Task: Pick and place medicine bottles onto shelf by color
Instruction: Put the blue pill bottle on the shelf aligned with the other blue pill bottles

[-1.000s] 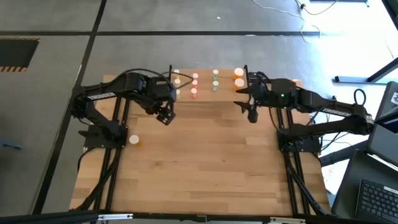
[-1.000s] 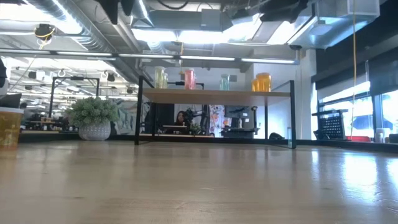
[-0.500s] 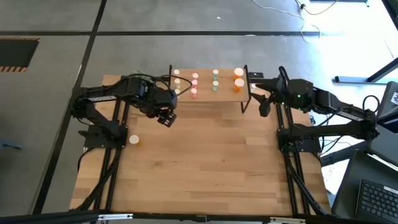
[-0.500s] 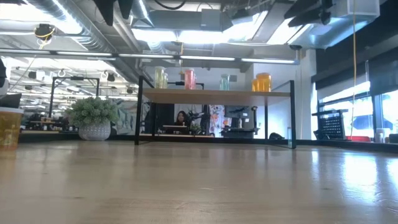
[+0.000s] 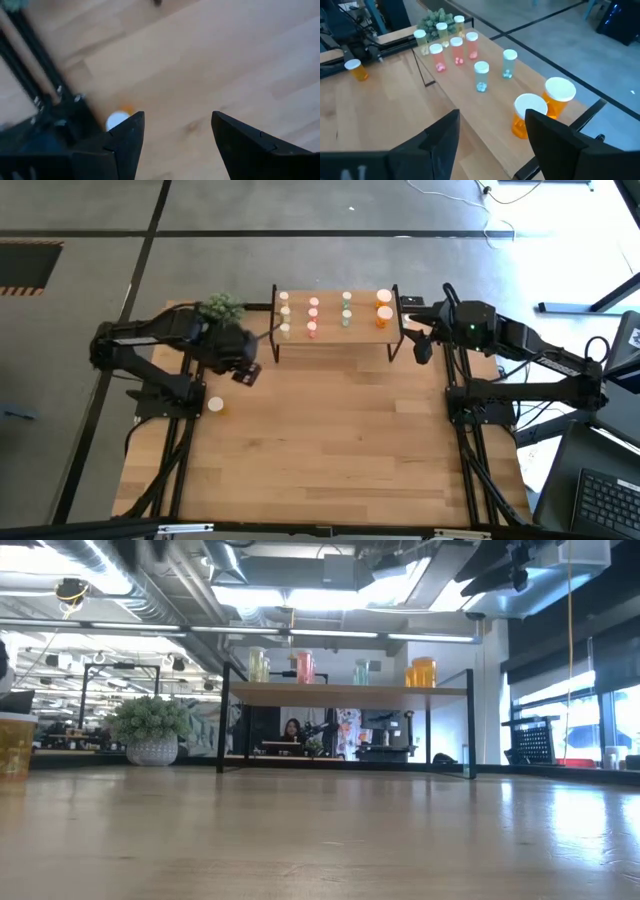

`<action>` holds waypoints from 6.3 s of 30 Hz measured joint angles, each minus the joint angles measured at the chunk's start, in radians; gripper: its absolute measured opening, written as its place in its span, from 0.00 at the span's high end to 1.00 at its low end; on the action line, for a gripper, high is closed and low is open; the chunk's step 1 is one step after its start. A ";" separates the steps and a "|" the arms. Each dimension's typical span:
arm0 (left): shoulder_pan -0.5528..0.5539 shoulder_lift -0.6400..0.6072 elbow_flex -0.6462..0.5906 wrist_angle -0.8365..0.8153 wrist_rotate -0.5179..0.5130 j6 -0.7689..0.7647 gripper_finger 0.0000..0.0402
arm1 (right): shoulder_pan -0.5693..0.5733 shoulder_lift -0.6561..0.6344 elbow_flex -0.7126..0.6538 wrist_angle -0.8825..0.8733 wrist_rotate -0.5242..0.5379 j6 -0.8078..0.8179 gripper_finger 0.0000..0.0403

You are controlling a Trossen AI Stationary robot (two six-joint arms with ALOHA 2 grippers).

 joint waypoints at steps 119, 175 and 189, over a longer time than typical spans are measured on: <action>-0.124 -0.194 -0.153 0.125 -0.150 -0.102 0.44 | -0.817 0.632 -0.187 0.258 -0.410 -0.715 0.44; -0.124 -0.194 -0.153 0.126 -0.164 -0.059 0.43 | -0.817 0.739 -0.187 0.333 -0.384 -0.615 0.69; -0.124 -0.194 -0.153 0.126 -0.164 -0.059 0.44 | -0.817 0.739 -0.187 0.332 -0.384 -0.614 0.72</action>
